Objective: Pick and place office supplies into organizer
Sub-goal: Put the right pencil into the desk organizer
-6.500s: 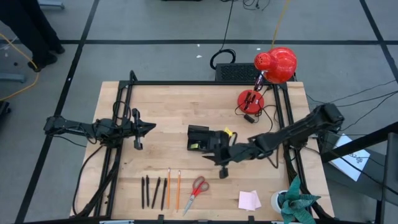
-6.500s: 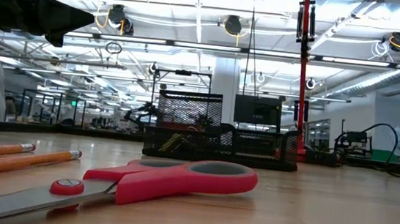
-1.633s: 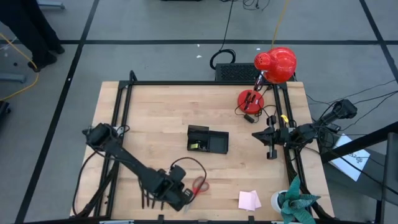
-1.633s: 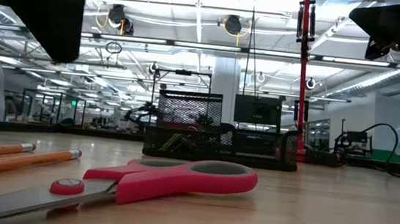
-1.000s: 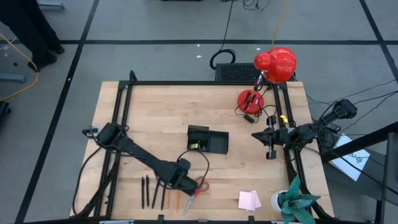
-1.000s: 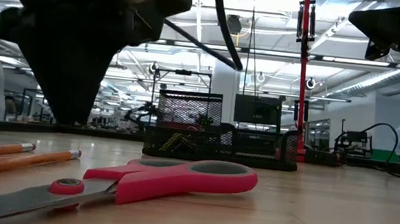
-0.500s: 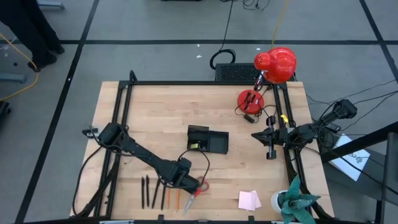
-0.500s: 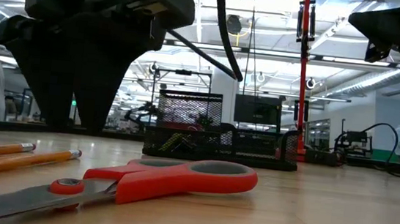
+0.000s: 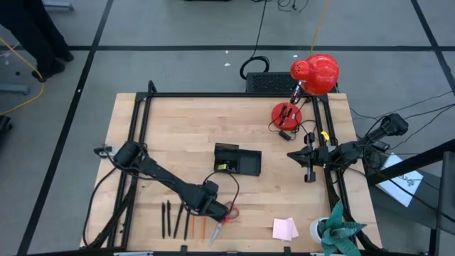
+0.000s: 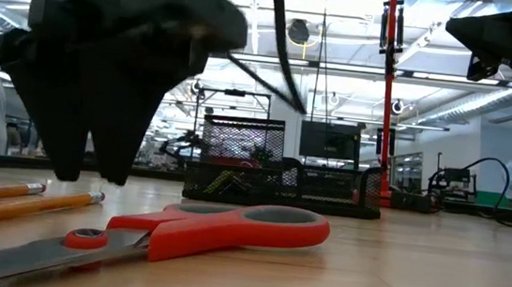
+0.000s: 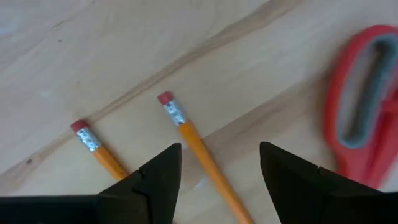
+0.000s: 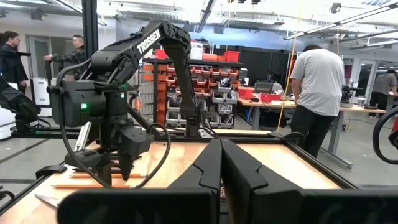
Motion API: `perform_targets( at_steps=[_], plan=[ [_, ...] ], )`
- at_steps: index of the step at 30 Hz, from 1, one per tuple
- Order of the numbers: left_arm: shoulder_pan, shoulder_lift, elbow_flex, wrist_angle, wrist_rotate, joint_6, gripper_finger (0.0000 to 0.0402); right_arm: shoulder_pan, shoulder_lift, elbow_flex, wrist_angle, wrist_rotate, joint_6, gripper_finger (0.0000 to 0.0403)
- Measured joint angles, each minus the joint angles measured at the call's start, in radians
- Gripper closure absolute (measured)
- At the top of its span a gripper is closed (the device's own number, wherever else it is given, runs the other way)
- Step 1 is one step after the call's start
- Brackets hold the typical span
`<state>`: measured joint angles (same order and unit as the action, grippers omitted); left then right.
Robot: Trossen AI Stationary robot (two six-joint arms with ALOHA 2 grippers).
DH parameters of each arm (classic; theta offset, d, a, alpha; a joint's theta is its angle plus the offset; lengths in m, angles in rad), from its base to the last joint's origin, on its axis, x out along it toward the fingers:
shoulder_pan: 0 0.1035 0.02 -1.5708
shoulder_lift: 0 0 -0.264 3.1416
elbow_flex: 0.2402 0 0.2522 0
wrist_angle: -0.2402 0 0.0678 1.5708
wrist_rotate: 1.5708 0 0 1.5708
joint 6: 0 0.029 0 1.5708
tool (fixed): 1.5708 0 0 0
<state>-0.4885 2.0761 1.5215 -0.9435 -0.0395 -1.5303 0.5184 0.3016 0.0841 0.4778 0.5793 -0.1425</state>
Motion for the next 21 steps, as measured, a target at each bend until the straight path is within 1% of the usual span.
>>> perform_targets(
  at_steps=[4,12,18,21],
  plan=[
    [0.006,0.019,-0.002,0.007,0.006,-0.008,0.0179,0.000,0.000,0.000,0.001,0.000,0.000,0.0398],
    [0.018,0.077,0.002,0.008,0.055,-0.012,0.0179,0.000,0.002,0.001,0.001,0.000,0.000,0.0399],
    [0.018,0.088,0.002,0.009,0.066,0.004,0.0179,0.000,0.002,0.001,0.002,-0.002,0.000,0.0399],
    [0.018,0.089,0.001,0.008,0.066,0.011,0.0188,0.000,0.002,0.001,0.002,-0.003,-0.001,0.0399]
  ],
)
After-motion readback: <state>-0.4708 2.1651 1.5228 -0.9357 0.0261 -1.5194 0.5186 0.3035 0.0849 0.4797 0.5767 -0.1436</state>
